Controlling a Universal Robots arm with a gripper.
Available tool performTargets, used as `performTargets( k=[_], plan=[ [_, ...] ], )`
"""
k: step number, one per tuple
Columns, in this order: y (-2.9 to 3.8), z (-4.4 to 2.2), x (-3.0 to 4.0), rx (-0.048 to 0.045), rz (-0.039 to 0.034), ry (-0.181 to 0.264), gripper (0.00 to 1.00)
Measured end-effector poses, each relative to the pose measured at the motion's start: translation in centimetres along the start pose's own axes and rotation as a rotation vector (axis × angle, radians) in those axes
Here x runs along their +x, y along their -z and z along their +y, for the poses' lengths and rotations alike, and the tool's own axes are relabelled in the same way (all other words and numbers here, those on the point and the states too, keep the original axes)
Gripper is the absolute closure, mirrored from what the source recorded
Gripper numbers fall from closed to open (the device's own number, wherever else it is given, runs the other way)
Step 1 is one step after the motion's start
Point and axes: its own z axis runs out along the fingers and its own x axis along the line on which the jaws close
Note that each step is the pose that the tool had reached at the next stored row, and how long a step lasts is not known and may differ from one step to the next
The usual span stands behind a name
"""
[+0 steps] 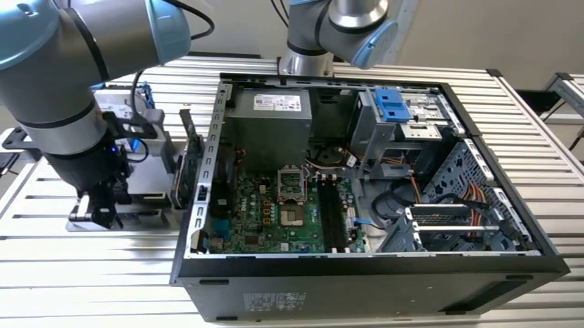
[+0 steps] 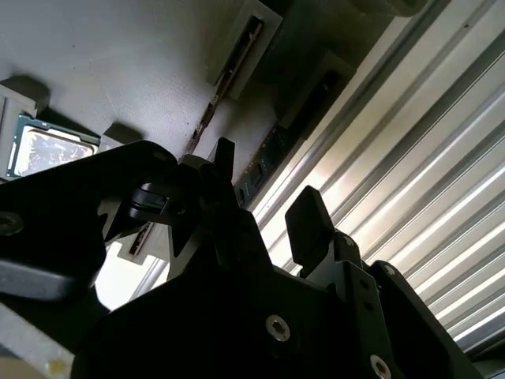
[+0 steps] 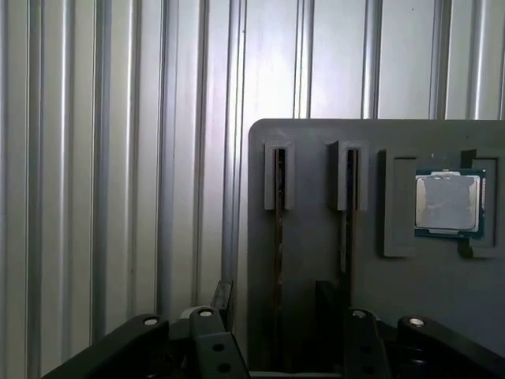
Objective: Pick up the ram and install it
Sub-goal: 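Pick up the ram and move it above insertion slot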
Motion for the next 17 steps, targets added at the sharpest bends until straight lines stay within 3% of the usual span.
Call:
performTargets(
  k=[6,17],
  plan=[
    [-0.45,-0.01,-0.01,-0.0002,0.0001,0.0,0.0],
    [-0.53,-0.01,-0.1,0.0003,-0.0001,0.0,0.0]
  ],
)
